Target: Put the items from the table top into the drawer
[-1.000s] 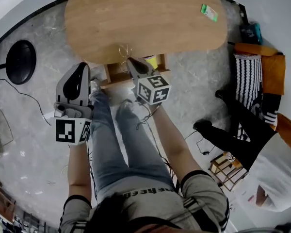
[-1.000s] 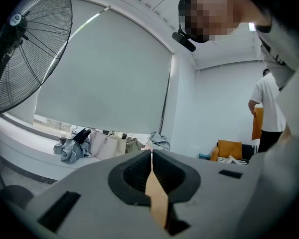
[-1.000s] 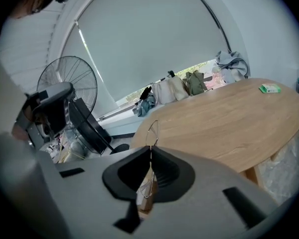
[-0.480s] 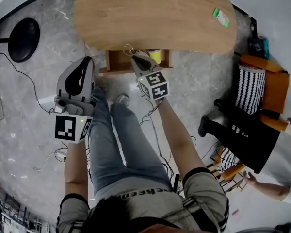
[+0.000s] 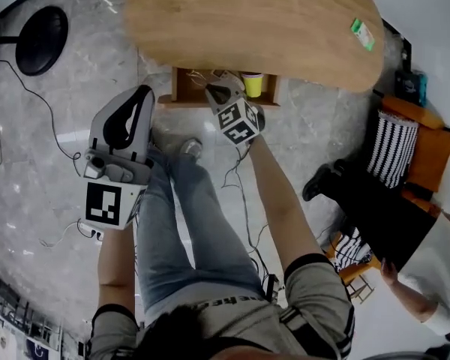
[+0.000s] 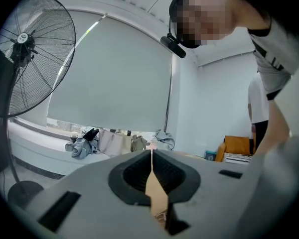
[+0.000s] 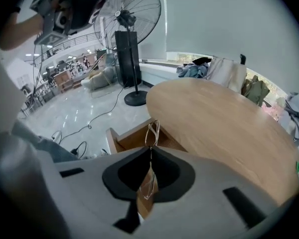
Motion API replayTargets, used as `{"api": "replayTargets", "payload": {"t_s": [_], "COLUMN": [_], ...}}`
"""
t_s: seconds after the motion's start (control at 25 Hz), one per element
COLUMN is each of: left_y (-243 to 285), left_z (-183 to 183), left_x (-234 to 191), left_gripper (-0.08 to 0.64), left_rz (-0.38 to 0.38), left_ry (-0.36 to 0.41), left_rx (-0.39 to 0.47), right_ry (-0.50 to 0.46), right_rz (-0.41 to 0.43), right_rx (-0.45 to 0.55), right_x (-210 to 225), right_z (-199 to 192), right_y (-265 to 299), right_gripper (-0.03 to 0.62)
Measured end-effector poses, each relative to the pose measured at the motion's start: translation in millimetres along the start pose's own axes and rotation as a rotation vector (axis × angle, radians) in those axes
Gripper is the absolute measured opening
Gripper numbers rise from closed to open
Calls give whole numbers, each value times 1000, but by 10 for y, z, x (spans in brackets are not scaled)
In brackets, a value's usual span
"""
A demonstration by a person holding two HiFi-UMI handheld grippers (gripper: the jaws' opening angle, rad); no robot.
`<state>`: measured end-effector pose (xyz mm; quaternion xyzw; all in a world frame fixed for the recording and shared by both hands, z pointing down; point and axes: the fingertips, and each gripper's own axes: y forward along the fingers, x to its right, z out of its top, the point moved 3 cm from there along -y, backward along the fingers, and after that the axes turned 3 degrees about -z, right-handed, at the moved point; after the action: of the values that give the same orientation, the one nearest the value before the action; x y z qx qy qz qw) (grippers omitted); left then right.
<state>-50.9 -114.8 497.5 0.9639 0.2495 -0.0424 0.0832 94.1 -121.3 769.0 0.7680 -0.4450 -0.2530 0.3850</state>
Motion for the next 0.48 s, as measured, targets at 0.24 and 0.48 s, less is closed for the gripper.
{"api": "replayTargets", "payload": {"t_s": [0.24,0.48], "left_y": [-66,-23], "left_z": [-196,-274], "left_x": [-41,-94], "left_gripper": [12,12], "left_rz": [8,14], "left_ry": [-12,-13], "left_rx": [-48,-65], "right_ry": [-174,-232], "right_rz": [57,94], "right_rx": [-105,-159], "right_x": [-127,-115], "right_z": [-212,-323], "right_y": [248,456], "right_gripper": [11,11]}}
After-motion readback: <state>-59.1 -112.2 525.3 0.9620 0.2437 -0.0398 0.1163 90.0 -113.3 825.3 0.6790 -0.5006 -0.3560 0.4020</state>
